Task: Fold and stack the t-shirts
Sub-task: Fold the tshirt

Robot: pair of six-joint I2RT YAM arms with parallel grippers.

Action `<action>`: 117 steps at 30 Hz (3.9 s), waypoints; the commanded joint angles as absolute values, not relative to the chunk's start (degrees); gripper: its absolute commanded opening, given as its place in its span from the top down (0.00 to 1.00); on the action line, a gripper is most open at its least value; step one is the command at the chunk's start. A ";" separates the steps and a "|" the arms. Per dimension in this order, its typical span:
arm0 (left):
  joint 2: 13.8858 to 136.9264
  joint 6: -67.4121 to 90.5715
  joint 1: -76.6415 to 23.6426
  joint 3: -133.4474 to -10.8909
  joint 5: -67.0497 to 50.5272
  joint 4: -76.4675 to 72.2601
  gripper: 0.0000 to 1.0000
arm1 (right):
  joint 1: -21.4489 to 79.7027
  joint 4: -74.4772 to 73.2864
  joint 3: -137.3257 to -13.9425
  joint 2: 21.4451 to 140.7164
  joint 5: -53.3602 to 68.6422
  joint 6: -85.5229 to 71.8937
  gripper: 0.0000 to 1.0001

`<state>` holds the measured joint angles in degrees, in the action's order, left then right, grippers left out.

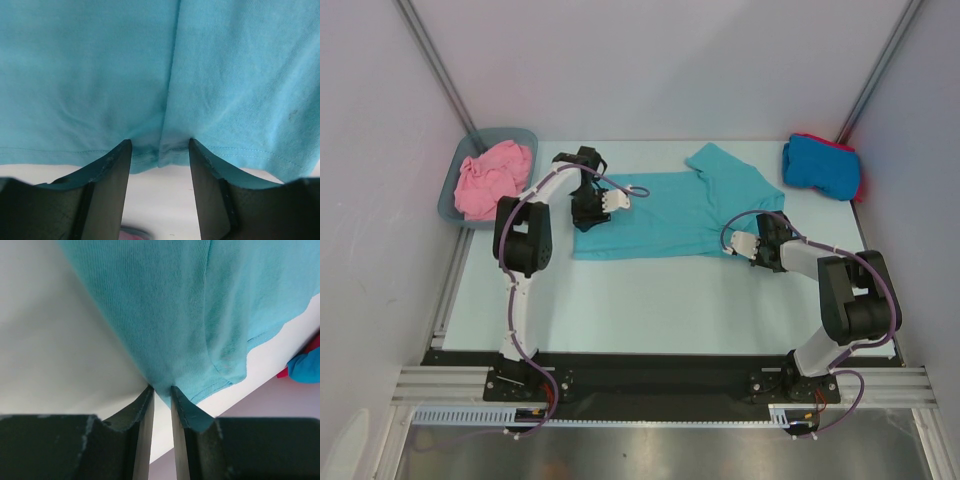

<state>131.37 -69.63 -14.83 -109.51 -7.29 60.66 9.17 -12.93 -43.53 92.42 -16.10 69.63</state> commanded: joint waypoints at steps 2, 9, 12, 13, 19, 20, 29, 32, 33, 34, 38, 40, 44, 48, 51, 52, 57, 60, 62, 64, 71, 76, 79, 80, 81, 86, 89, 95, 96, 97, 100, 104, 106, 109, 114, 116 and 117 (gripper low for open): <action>129.81 -71.89 -14.85 -110.92 -7.12 62.49 0.45 | 9.76 -13.27 -44.38 94.13 -14.15 68.73 0.74; 130.69 -72.07 -14.33 -110.92 -6.33 63.37 0.54 | 9.76 -13.01 -44.91 94.66 -14.06 68.91 0.74; 131.04 -72.07 -14.15 -111.00 -6.24 63.46 0.62 | 9.76 -13.10 -45.09 94.66 -13.97 68.91 0.74; 131.13 -72.16 -14.06 -111.01 -6.24 63.46 0.63 | 9.76 -13.18 -45.09 94.66 -13.89 68.99 0.74; 131.05 -71.98 -13.97 -111.27 -6.33 63.46 0.99 | 9.93 -13.10 -45.09 94.75 -14.15 69.08 0.74; 131.04 -71.98 -14.06 -111.36 -6.33 63.54 1.00 | 9.84 -13.18 -45.09 94.75 -14.06 68.91 0.74; 129.99 -72.42 -13.89 -112.85 -6.42 64.95 1.00 | 10.11 -12.92 -44.83 94.92 -14.06 68.82 0.74; 129.81 -72.25 -13.71 -114.17 -6.68 65.47 1.00 | 10.11 -12.83 -44.56 95.10 -14.15 68.82 0.74; 129.81 -72.16 -13.71 -115.39 -6.77 65.57 1.00 | 10.11 -12.75 -44.65 95.10 -14.15 68.91 0.74; 129.81 -71.81 -13.54 -116.01 -6.77 65.91 1.00 | 10.19 -12.74 -44.47 95.10 -14.15 68.82 0.74; 129.73 -71.46 -13.27 -118.47 -7.03 66.44 1.00 | 10.28 -12.92 -44.47 94.84 -13.98 68.64 0.74; 129.81 -71.72 -13.27 -119.00 -6.42 66.53 1.00 | 10.37 -13.01 -44.47 94.83 -13.89 68.64 0.74; 129.99 -71.98 -13.01 -119.18 -5.01 66.62 1.00 | 10.63 -12.83 -44.21 94.83 -13.80 68.38 0.74; 130.60 -72.25 -12.66 -119.35 -3.96 66.53 1.00 | 10.72 -12.83 -44.03 94.75 -13.89 68.38 0.75; 131.22 -71.46 -12.48 -119.71 -3.25 65.66 1.00 | 10.81 -12.74 -43.86 94.57 -13.89 68.29 0.74; 131.31 -71.11 -12.48 -119.71 -3.16 65.31 1.00 | 10.81 -12.74 -43.94 94.66 -13.89 68.29 0.74; 131.22 -68.91 -12.57 -119.18 -1.76 60.92 1.00 | 10.90 -12.83 -43.59 94.48 -13.89 68.29 0.74; 131.05 -68.29 -12.83 -118.92 -1.41 59.24 1.00 | 11.07 -12.74 -43.68 94.57 -13.80 68.29 0.74; 130.78 -67.77 -12.92 -118.39 -0.97 57.14 1.00 | 11.07 -12.66 -43.68 94.75 -13.71 68.29 0.74; 130.26 -67.33 -13.01 -117.43 -0.53 54.77 1.00 | 11.16 -12.57 -43.59 94.75 -13.80 68.20 0.74; 129.37 -67.32 -13.62 -115.49 -0.17 50.98 1.00 | 11.25 -12.39 -43.68 94.83 -13.54 68.12 0.74; 129.55 -68.29 -14.33 -114.87 -0.18 50.89 1.00 | 11.34 -12.65 -43.51 94.66 -13.62 67.94 0.74; 129.99 -68.56 -14.33 -114.70 1.48 50.80 1.00 | 11.42 -12.66 -43.42 94.66 -13.71 68.03 0.74; 130.51 -68.82 -14.33 -114.52 2.28 50.71 1.00 | 11.34 -12.57 -43.50 94.66 -13.71 67.94 0.74; 130.69 -68.99 -14.41 -114.43 2.72 50.54 1.00 | 11.42 -12.57 -43.51 94.57 -13.71 67.94 0.74; 131.04 -69.52 -14.50 -112.68 4.04 48.43 0.99 | 11.43 -12.66 -43.59 94.92 -13.71 67.94 0.75; 131.13 -70.05 -15.03 -111.98 4.39 48.17 1.00 | 11.60 -12.66 -43.77 94.83 -13.71 67.94 0.74; 129.99 -71.37 -15.29 -107.68 6.76 45.36 0.27 | 11.60 -12.74 -44.03 95.18 -13.71 67.94 0.74; 129.56 -71.72 -15.12 -106.88 6.85 44.66 0.17 | 11.60 -12.66 -43.95 95.19 -13.62 67.85 0.74; 128.33 -71.89 -14.94 -106.18 7.03 44.30 0.11 | 11.69 -12.66 -44.03 95.10 -13.62 67.85 0.74; 125.34 -70.84 -14.24 -103.45 5.02 43.24 0.04 | 11.69 -12.57 -44.03 95.01 -13.80 67.76 0.74; 115.44 -70.92 -13.80 -95.66 0.62 43.42 0.07 | 11.69 -12.92 -43.77 94.75 -13.89 67.50 0.74; 112.69 -72.59 -13.89 -92.65 0.44 43.42 0.09 | 11.78 -12.75 -43.60 94.83 -13.89 67.50 0.74; 109.08 -73.83 -13.80 -88.34 0.44 43.86 0.14 | 11.69 -12.31 -43.68 95.18 -13.80 67.68 0.74; 107.05 -73.65 -13.80 -87.18 -3.25 46.31 0.24 | 11.60 -12.13 -43.95 95.54 -13.89 67.94 0.74; 107.14 -73.04 -13.89 -88.85 -4.91 47.98 0.25 | 11.69 -11.95 -44.12 95.71 -13.97 68.11 0.74; 107.66 -72.86 -13.97 -89.64 -6.84 50.60 0.25 | 11.69 -12.13 -44.30 95.63 -13.97 68.12 0.74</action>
